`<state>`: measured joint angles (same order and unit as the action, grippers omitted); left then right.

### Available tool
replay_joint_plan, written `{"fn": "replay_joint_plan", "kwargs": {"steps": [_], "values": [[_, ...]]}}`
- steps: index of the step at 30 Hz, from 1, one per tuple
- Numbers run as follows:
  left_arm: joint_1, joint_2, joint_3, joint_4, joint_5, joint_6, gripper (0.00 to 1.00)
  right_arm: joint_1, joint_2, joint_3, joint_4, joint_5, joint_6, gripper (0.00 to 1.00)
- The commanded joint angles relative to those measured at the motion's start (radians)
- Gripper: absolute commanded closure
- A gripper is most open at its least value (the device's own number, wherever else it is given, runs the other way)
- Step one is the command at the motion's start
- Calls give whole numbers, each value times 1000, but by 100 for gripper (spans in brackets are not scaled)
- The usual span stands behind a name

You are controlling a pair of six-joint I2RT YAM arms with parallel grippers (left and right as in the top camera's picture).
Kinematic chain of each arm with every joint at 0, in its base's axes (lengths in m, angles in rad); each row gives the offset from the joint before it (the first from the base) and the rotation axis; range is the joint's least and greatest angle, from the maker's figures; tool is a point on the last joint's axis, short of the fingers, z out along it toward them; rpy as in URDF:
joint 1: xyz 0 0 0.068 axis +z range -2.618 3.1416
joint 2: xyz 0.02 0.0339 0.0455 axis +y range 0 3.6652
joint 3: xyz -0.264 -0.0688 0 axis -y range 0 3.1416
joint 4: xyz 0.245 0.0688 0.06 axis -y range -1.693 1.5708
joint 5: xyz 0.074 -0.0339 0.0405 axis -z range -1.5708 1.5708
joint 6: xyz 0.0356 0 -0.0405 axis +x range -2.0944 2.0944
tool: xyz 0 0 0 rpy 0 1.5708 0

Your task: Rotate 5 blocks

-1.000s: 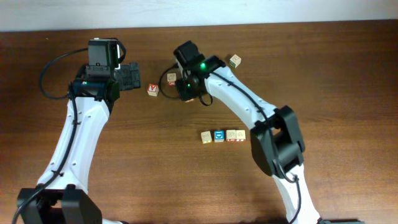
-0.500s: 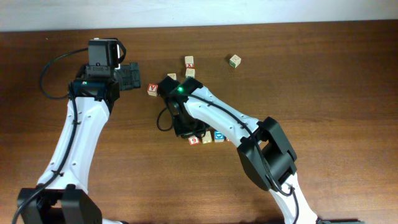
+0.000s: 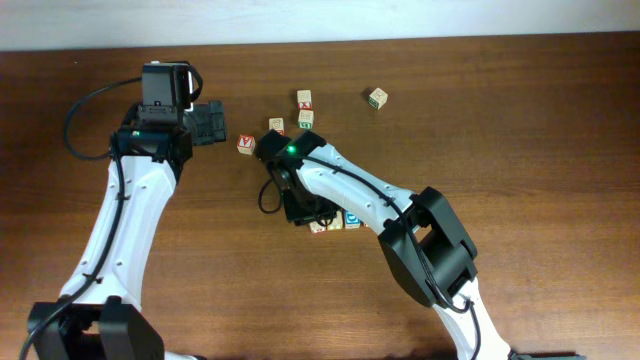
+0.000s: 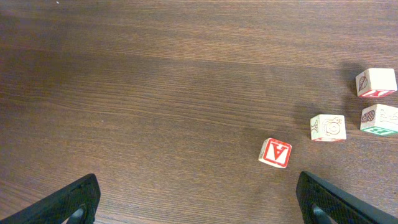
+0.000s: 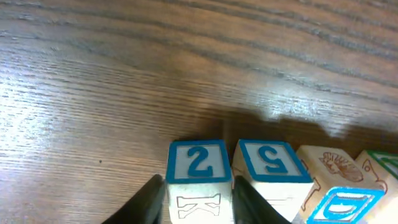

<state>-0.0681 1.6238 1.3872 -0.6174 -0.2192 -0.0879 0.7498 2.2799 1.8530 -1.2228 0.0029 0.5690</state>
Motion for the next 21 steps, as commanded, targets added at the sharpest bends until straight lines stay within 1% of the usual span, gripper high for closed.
{"fn": "replay_joint_plan", "kwargs": {"steps": [1, 3, 9, 10, 11, 13, 14, 15, 21], "values": [[3, 7, 21, 2, -13, -10, 1, 10, -17, -5, 5, -2, -11, 58], [3, 7, 21, 2, -13, -10, 1, 10, -17, -2, 12, -2, -15, 56], [3, 7, 21, 2, -13, -10, 1, 10, -49, 121, -19, 1, -94, 56], [3, 7, 21, 2, -13, -10, 1, 12, -53, 122, -19, -4, -94, 58], [3, 7, 21, 2, -13, -10, 1, 16, -51, 122, -18, -16, -105, 62], [3, 7, 21, 2, -13, -10, 1, 31, -46, 106, -5, -30, -109, 67], [3, 7, 21, 2, -13, -10, 1, 43, -46, 86, 13, -29, -109, 75], [3, 7, 21, 2, -13, -10, 1, 52, -46, 72, 25, -29, -109, 77], [3, 7, 21, 2, -13, -10, 1, 86, -46, -3, 94, -29, -108, 78]]}}
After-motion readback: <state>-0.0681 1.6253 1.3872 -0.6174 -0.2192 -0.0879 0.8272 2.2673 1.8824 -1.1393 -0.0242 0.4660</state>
